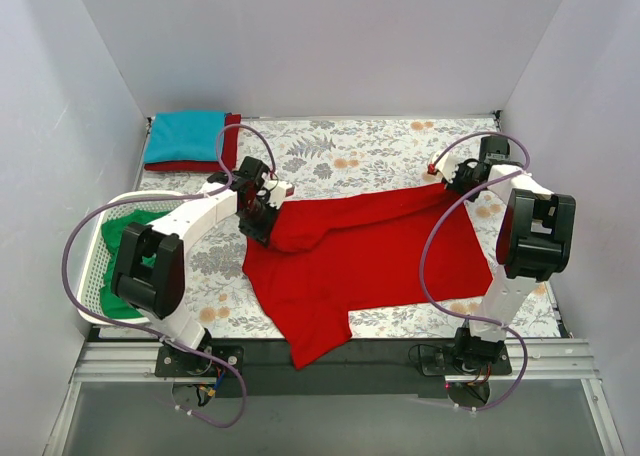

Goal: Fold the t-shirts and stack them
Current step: Fold the tshirt

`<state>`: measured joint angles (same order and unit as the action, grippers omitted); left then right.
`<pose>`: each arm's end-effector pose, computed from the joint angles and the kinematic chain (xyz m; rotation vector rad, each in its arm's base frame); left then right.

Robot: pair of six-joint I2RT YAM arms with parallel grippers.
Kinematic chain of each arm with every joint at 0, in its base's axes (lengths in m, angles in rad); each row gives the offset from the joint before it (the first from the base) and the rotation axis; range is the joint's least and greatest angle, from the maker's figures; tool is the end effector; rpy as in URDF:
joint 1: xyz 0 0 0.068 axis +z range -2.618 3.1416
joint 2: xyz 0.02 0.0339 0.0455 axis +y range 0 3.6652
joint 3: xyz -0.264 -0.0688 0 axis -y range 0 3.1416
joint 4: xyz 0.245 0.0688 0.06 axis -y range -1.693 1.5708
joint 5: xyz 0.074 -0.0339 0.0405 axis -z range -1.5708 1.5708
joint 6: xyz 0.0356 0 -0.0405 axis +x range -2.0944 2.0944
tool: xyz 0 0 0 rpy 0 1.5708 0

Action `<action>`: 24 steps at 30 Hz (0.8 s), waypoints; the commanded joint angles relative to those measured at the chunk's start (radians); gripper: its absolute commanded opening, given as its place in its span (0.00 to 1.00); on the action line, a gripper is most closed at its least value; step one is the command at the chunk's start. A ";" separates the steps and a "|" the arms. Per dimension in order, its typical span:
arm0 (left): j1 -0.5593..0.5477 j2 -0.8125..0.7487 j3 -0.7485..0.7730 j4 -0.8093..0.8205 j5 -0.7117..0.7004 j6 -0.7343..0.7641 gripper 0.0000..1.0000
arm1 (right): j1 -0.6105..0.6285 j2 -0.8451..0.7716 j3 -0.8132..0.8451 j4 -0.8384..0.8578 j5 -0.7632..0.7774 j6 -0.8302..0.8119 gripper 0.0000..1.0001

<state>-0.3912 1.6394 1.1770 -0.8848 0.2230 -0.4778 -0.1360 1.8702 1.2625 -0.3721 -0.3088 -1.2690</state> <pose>0.2820 -0.1248 0.2153 -0.0922 2.9990 -0.4465 0.3912 -0.0426 0.1855 -1.4365 2.0385 -0.1941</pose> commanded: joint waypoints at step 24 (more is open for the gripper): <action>0.023 0.031 0.190 -0.014 0.032 -0.042 0.00 | -0.002 0.035 0.142 -0.082 0.019 -0.027 0.01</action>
<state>-0.3851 1.6814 1.2869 -0.9131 0.2699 -0.5098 -0.1360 1.8847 1.3212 -0.4397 -0.2874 -1.2823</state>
